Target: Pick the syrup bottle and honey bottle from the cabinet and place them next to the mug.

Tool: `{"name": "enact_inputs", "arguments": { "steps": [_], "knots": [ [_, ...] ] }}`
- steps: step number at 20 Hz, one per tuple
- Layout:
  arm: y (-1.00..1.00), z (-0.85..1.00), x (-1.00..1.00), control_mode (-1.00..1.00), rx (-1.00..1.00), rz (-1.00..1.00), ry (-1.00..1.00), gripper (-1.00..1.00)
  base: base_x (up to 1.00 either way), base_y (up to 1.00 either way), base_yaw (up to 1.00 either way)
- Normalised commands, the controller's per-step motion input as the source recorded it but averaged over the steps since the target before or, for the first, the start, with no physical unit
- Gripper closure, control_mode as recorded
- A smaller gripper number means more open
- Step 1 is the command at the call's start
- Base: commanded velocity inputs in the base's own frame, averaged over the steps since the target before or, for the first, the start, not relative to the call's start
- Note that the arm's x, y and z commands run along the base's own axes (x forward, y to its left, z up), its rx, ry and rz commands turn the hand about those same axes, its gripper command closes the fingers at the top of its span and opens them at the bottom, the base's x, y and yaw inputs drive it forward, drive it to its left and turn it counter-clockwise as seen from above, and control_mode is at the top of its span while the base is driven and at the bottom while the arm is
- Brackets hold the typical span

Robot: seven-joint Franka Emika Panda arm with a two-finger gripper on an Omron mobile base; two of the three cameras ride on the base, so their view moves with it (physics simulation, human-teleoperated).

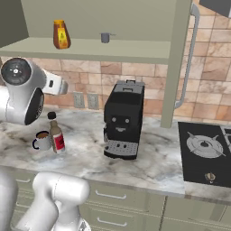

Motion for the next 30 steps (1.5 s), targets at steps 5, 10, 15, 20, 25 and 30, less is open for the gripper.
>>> {"name": "enact_inputs", "arguments": {
  "steps": [5, 10, 15, 20, 25, 30],
  "knots": [
    [0.00, 0.84, 0.00, -1.00, 0.00, -0.10, -0.01, -1.00, 0.00, 0.00, 0.00],
    [0.00, 0.63, 0.00, -1.00, 0.00, -0.04, -0.04, -1.00, 0.00, 0.00, 0.00],
    [0.00, 0.05, 0.17, -1.00, 0.02, 0.00, -0.10, -1.00, 0.00, 0.00, 0.00],
    [0.02, 0.07, 0.15, -1.00, 0.01, 0.00, -0.13, -1.00, 0.00, 0.00, 0.00],
    [0.29, 0.13, 0.09, -1.00, -0.01, 0.00, -0.09, -1.00, 0.00, 0.00, 0.00],
    [0.39, 0.23, 0.24, -1.00, -0.08, 0.00, -0.01, -1.00, 0.00, 0.00, 0.00]
  ]
}}
